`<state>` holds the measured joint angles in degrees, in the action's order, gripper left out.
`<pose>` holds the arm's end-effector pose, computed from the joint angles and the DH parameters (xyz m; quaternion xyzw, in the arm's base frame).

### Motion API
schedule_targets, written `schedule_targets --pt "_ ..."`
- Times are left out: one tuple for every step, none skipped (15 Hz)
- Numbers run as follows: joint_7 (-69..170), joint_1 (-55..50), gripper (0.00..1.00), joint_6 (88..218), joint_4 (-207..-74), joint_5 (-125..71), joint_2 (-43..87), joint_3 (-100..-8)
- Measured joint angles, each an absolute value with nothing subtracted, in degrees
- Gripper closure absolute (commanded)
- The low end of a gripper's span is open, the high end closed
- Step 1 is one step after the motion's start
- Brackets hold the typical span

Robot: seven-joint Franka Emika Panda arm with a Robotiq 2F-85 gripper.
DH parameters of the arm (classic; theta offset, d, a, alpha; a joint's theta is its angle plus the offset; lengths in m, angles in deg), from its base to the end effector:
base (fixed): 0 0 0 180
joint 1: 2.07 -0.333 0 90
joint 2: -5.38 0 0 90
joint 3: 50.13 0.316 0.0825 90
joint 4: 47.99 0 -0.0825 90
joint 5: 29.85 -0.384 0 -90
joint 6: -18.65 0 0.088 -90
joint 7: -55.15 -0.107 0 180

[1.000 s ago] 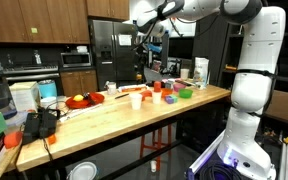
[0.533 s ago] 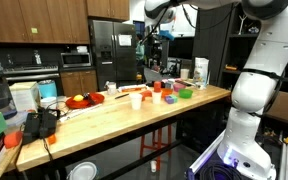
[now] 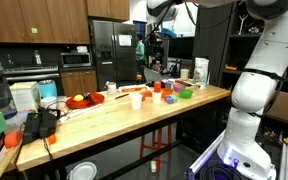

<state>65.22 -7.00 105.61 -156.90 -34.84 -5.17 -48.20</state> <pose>0.4756 0.0681 0.5626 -0.9838 -0.1438 0.0981 0.0432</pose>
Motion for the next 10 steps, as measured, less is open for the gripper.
schedule_targets --pt "65.92 -6.73 0.00 105.46 -156.15 -34.87 -4.24 -48.41" --pt "67.18 -6.47 0.00 105.48 -155.14 -34.91 -2.89 -48.66" --pt "68.69 -6.24 0.00 105.48 -153.99 -34.96 -1.23 -48.94" --pt "70.51 -5.96 0.00 105.48 -152.74 -35.15 0.71 -49.16" --pt "72.65 -5.70 0.00 105.48 -151.49 -35.44 2.71 -49.26" --pt "74.85 -5.50 0.00 105.46 -150.17 -35.82 4.82 -49.28" --pt "76.98 -5.41 0.00 105.41 -148.83 -36.18 6.91 -49.28" --pt "78.78 -5.37 0.00 105.15 -147.53 -36.55 8.88 -49.27" --pt "80.43 -5.30 0.00 104.69 -146.24 -36.89 10.78 -49.18" --pt "81.86 -5.21 0.00 104.20 -145.05 -37.16 12.51 -49.03"
